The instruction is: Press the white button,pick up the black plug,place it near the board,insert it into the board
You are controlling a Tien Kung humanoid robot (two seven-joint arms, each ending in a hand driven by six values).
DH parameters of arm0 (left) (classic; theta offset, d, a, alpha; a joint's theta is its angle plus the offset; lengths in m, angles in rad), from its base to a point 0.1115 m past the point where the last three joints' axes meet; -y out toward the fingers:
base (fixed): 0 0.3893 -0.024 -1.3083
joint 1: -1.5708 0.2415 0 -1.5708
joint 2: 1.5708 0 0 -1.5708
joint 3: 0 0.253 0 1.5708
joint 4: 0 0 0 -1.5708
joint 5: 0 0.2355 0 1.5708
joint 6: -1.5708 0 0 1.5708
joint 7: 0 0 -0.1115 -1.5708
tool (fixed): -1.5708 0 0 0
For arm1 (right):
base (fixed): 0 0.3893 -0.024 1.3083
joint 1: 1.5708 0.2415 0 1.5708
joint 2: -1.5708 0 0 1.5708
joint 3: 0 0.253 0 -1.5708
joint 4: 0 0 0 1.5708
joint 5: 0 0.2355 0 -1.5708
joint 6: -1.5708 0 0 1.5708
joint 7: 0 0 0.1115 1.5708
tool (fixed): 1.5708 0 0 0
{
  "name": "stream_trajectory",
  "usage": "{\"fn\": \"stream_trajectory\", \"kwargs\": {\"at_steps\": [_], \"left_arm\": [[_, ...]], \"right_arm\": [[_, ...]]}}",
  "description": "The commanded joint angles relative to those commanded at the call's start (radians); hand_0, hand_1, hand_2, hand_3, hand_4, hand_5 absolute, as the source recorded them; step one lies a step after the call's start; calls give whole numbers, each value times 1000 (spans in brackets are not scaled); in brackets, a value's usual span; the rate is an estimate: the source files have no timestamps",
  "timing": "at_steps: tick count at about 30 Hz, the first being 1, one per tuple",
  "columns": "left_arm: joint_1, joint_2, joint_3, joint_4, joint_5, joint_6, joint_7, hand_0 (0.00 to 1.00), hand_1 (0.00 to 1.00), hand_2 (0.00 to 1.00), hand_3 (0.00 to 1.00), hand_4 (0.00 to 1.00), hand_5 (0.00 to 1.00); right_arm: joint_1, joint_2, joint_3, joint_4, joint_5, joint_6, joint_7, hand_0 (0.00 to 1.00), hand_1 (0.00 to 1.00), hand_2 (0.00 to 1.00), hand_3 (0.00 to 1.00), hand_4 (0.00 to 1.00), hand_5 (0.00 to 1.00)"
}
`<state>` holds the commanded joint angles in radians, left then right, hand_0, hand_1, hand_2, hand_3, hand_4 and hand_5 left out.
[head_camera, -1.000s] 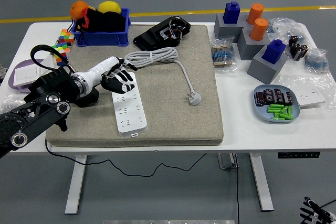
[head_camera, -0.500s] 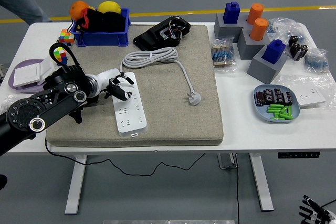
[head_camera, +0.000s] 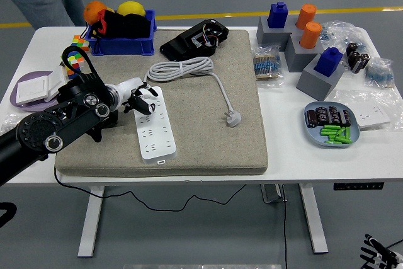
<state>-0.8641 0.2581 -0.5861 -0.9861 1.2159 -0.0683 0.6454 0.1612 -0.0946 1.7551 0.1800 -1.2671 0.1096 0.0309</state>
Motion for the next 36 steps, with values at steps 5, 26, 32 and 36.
{"fn": "stream_trajectory", "kwargs": {"at_steps": [5, 26, 32, 36], "left_arm": [[-12, -4, 5, 32, 14, -3, 0, 2, 49, 105, 763, 480, 2], [-42, -15, 71, 78, 8, -10, 0, 2, 46, 104, 749, 453, 2], [-52, -13, 108, 94, -16, -12, 0, 2, 46, 103, 744, 447, 2], [-50, -6, 104, 84, -10, -11, 0, 2, 46, 103, 742, 439, 2]], "right_arm": [[0, -2, -7, 0, 2, -1, -1, 777, 665, 645, 629, 716, 477], [-4, -2, -11, 0, 4, -1, 0, 777, 665, 645, 630, 716, 477], [-5, -2, -10, 0, 4, 0, 0, 777, 665, 645, 630, 716, 477], [-4, -1, -7, 0, 4, 0, 1, 777, 665, 645, 629, 715, 477]]}}
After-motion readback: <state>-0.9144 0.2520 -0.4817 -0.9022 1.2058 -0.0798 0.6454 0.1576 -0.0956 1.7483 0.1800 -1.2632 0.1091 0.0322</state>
